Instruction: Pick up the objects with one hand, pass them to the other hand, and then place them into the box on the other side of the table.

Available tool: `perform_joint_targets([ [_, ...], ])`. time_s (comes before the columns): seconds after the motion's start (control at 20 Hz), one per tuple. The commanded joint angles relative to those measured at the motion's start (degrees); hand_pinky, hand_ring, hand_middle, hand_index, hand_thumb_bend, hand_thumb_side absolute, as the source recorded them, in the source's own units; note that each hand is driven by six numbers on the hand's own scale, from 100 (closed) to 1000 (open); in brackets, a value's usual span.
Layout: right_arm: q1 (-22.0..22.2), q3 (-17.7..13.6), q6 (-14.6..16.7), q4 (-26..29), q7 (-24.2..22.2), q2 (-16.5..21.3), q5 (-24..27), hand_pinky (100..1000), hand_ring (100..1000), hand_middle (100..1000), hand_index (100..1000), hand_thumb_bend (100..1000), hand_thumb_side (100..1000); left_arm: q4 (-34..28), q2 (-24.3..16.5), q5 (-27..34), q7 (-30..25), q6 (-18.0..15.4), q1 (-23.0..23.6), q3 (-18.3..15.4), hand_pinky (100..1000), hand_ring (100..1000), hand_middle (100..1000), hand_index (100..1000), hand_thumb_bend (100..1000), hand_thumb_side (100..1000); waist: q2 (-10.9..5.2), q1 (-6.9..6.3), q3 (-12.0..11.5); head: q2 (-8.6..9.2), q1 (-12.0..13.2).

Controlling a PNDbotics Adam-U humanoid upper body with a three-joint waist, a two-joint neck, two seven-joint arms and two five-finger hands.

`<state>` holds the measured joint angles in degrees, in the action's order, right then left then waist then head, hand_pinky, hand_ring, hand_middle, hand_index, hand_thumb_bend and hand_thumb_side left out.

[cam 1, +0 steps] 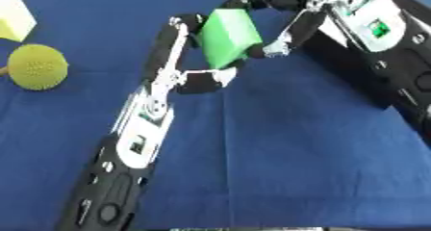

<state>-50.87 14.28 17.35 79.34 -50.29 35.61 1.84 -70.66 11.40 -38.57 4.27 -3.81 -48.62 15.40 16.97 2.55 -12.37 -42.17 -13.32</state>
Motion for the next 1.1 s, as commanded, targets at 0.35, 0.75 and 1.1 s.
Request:
perform_joint_targets([
  [0.35,-0.79,-1.7,-2.31,1.1,-1.68,1.4,4.12,853,1000,573,615,179,241,-0.51,0.53,-0.16,0.14,0.03,-0.68,-0.17,575,605,466,534,179,191,-0.76,0.58,0.2,0.23,-0.22],
  [0.75,-0.71,-1.66,-2.15,1.29,-1.68,1.66,4.42,840,1000,521,561,200,204,-0.37,0.55,0.0,1.19,0.3,-0.66,-0.25,583,617,494,633,372,246,-0.94,0.52,0.27,0.37,-0.22],
  [1.1,-0.63,-1.84,-1.96,1.27,-1.68,1.92,4.25,837,1000,511,547,222,168,-0.27,0.43,-0.7,2.43,0.49,-0.63,-0.4,611,683,573,753,669,358,-0.98,0.41,0.34,0.39,-0.42],
])
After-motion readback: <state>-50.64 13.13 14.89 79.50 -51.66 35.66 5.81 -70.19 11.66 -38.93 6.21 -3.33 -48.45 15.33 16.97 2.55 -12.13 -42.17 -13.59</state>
